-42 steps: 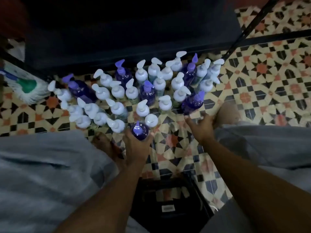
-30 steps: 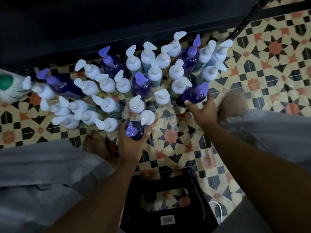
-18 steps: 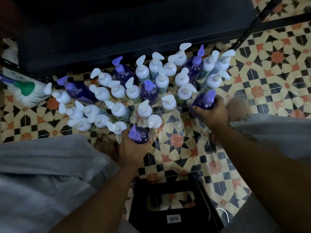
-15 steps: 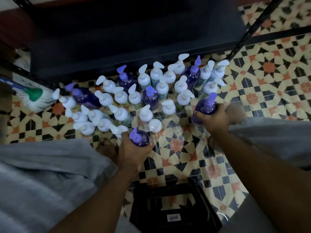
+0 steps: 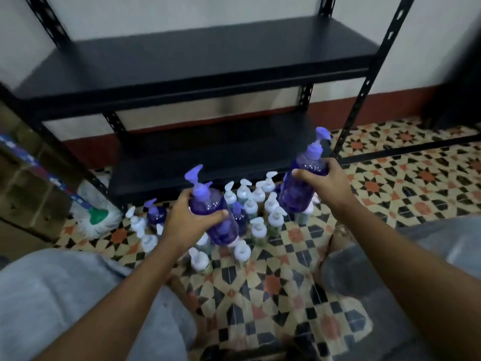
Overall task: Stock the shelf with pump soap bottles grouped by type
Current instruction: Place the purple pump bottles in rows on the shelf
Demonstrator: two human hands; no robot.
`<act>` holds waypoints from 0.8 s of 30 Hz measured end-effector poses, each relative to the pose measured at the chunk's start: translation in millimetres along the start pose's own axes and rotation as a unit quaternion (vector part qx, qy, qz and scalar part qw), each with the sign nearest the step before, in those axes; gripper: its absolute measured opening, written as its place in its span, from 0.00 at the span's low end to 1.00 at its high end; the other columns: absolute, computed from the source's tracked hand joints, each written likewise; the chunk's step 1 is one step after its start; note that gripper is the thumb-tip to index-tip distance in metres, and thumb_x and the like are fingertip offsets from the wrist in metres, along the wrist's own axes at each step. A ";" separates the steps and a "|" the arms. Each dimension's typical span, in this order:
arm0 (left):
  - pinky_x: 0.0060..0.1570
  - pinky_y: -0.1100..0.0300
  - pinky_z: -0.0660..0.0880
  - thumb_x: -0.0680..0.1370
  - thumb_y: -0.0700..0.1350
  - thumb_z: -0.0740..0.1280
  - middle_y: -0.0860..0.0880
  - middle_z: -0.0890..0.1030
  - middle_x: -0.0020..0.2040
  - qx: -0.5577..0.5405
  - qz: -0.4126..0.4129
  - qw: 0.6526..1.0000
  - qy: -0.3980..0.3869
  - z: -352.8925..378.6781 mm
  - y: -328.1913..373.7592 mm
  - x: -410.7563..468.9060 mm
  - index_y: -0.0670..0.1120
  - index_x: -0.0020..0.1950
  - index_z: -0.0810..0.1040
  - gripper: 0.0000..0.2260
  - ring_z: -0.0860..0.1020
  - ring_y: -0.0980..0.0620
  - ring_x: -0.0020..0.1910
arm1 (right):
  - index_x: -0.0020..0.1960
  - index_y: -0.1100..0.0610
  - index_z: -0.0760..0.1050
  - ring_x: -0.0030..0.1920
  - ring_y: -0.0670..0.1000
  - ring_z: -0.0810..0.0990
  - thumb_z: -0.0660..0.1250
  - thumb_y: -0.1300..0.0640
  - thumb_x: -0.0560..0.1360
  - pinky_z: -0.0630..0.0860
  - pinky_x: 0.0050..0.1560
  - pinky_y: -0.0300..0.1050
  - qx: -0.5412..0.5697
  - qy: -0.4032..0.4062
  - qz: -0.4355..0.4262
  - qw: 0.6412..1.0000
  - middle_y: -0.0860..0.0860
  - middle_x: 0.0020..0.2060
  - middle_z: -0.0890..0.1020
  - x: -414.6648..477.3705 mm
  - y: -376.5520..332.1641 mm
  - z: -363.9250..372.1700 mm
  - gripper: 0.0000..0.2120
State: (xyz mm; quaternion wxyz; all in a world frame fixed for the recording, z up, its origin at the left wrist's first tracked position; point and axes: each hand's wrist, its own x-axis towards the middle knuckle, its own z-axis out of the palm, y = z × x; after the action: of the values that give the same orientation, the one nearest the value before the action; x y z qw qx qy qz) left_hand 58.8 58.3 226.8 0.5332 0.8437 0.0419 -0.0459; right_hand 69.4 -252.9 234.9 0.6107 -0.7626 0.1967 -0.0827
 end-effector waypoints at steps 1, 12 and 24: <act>0.51 0.61 0.77 0.66 0.49 0.83 0.56 0.83 0.54 -0.021 0.019 1.000 0.005 -8.1 20.1 3.2 0.52 0.63 0.76 0.28 0.82 0.56 0.52 | 0.60 0.56 0.75 0.51 0.49 0.84 0.82 0.49 0.65 0.80 0.49 0.43 0.025 -0.015 -0.016 0.999 0.50 0.53 0.83 -2.4 -18.7 0.9 0.29; 0.45 0.52 0.81 0.68 0.50 0.76 0.48 0.84 0.45 -0.343 0.026 0.937 -0.070 -39.7 115.3 47.1 0.48 0.56 0.80 0.18 0.83 0.50 0.41 | 0.61 0.57 0.80 0.47 0.54 0.86 0.80 0.42 0.65 0.80 0.46 0.48 0.173 -0.165 -0.022 0.971 0.55 0.49 0.87 -8.1 -117.4 31.9 0.31; 0.55 0.47 0.81 0.71 0.62 0.70 0.41 0.85 0.52 -0.360 -0.048 0.928 -0.084 -22.8 122.7 86.5 0.44 0.59 0.82 0.27 0.83 0.45 0.49 | 0.65 0.61 0.78 0.53 0.58 0.86 0.75 0.37 0.68 0.82 0.55 0.54 0.238 -0.192 0.068 0.950 0.60 0.55 0.85 23.4 -113.6 78.4 0.35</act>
State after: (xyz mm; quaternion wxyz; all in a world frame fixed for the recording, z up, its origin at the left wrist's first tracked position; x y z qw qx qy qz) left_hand 160.0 28.3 335.9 0.7998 0.5852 0.0509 -0.1235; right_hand 142.0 -171.7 322.9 0.8047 -0.5816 0.1019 0.0622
